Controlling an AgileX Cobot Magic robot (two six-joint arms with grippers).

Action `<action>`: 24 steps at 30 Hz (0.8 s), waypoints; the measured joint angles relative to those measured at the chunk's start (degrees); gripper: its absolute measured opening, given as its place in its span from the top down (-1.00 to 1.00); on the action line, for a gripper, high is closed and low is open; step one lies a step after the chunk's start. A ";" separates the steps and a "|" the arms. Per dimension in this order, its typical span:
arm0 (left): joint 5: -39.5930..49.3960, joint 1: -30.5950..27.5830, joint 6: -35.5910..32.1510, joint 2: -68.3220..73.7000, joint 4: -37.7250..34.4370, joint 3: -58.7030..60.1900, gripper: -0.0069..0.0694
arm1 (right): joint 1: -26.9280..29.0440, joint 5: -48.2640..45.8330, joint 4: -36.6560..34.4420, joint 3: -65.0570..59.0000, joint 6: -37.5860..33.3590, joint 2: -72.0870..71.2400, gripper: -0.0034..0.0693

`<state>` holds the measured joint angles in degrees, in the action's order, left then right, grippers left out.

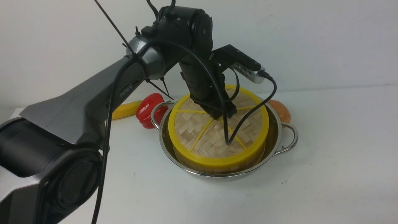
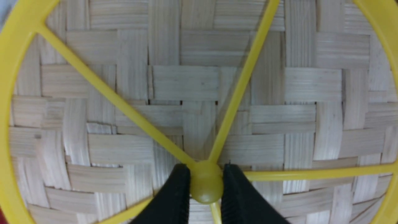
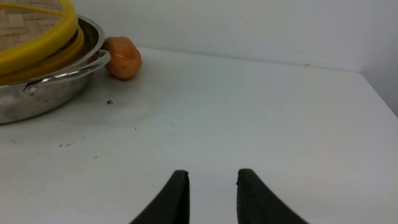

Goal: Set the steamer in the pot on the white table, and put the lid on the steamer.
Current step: 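Place the yellow bamboo steamer lid onto the steamer in the pot with the left gripper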

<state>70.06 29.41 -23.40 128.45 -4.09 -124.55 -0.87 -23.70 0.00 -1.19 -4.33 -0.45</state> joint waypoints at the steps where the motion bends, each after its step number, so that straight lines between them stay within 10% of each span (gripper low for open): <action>1: -0.27 0.00 -0.38 0.00 0.00 0.00 0.51 | 0.00 0.00 0.00 0.00 0.00 0.00 0.33; 24: -5.01 0.00 -3.14 0.26 -0.05 -0.18 0.10 | 0.00 0.00 0.00 0.00 0.00 0.00 0.33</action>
<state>65.04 29.41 -26.54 128.71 -4.13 -124.73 -0.87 -23.70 0.00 -1.19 -4.33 -0.45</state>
